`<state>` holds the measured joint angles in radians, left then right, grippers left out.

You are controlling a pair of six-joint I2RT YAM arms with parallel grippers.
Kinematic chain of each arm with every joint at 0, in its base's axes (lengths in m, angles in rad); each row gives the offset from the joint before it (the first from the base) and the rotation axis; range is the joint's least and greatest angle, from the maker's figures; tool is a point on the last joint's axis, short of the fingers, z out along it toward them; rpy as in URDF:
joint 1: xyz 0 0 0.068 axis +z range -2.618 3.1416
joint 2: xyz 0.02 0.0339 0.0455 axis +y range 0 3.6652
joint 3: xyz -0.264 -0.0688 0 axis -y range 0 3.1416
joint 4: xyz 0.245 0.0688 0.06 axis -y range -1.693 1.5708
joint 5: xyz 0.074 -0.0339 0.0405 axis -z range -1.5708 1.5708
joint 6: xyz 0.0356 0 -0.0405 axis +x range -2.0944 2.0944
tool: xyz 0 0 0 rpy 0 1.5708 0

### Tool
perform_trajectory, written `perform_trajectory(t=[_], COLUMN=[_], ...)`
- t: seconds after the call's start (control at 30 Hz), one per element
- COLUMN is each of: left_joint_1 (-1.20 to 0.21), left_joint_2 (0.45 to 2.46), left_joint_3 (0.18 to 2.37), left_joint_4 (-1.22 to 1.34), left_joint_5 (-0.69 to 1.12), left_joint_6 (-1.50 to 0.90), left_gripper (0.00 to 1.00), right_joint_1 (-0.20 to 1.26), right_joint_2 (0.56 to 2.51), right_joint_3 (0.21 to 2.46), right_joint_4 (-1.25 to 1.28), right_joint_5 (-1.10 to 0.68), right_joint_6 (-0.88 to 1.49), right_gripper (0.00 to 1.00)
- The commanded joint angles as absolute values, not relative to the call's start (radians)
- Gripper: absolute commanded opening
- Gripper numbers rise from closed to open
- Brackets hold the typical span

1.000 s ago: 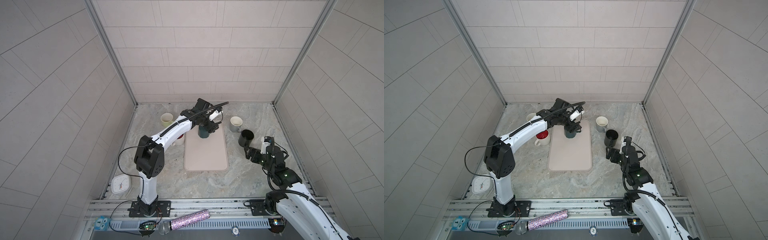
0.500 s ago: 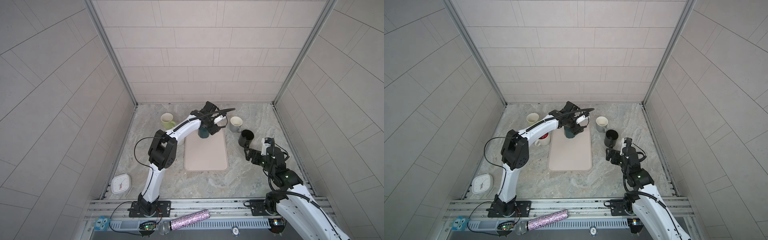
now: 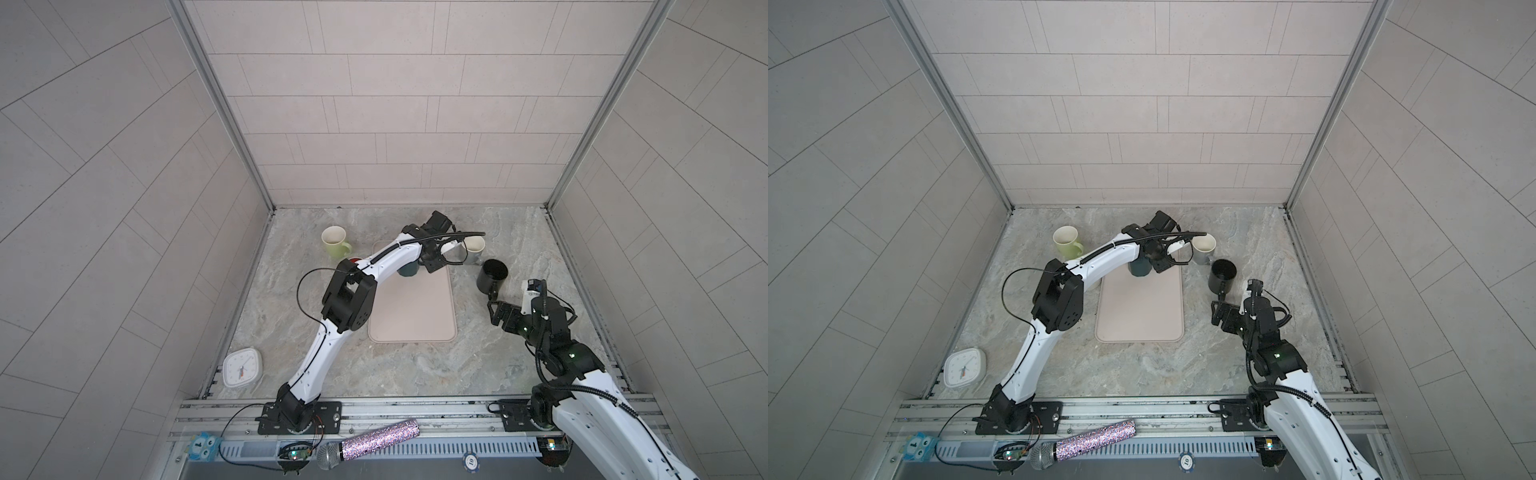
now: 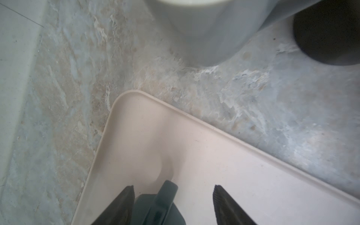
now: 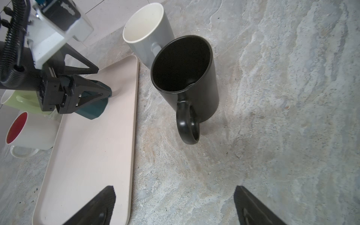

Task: Turn the mug right side up
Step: Move the mug to the tray.

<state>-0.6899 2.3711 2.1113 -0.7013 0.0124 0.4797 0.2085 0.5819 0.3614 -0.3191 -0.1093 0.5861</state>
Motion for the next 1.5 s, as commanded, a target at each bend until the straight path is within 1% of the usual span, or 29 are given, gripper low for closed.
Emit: perform_trajectory(t=[0.0, 0.13, 0.4, 0.57, 0.77, 0.8, 0.9, 0.97, 1.0, 1.13, 1.2, 1.47], left_joint_1=[-0.685, -0.684, -0.679, -0.672, -0.665, -0.660, -0.648, -0.642, -0.641, -0.641, -0.641, -0.643], left_joint_2=[2.368, 2.368, 2.339, 2.352, 2.352, 2.352, 2.353, 2.353, 2.353, 2.352, 2.354, 2.351], left_joint_3=[2.152, 2.152, 2.139, 2.196, 2.234, 2.236, 2.240, 2.240, 2.240, 2.237, 2.237, 2.238], left_joint_4=[-0.745, -0.768, -0.775, -0.816, -0.865, -0.874, -0.902, -0.920, -0.928, -0.945, -0.949, -0.999], left_joint_5=[-0.066, -0.109, -0.143, -0.148, -0.153, -0.142, -0.126, -0.120, -0.114, -0.101, -0.092, -0.057], left_joint_6=[0.470, 0.483, 0.489, 0.495, 0.515, 0.518, 0.522, 0.530, 0.535, 0.553, 0.562, 0.589], left_gripper=[0.67, 0.64, 0.64, 0.63, 0.60, 0.57, 0.53, 0.48, 0.47, 0.46, 0.43, 0.42], right_joint_1=[0.205, 0.204, 0.204, 0.204, 0.204, 0.204, 0.204, 0.204, 0.204, 0.205, 0.204, 0.205], right_joint_2=[0.571, 0.576, 0.601, 0.602, 0.598, 0.598, 0.596, 0.594, 0.595, 0.597, 0.598, 0.599], right_joint_3=[0.351, 0.346, 0.338, 0.332, 0.328, 0.328, 0.327, 0.327, 0.327, 0.325, 0.326, 0.328], right_joint_4=[-0.324, -0.319, -0.289, -0.285, -0.285, -0.285, -0.290, -0.291, -0.291, -0.291, -0.293, -0.299], right_joint_5=[-0.108, -0.110, -0.125, -0.133, -0.138, -0.138, -0.134, -0.133, -0.130, -0.126, -0.124, -0.124], right_joint_6=[0.603, 0.603, 0.609, 0.614, 0.620, 0.620, 0.620, 0.621, 0.621, 0.629, 0.631, 0.632], right_gripper=[0.96, 0.96, 0.96, 0.96, 0.96, 0.96, 0.95, 0.95, 0.95, 0.95, 0.95, 0.95])
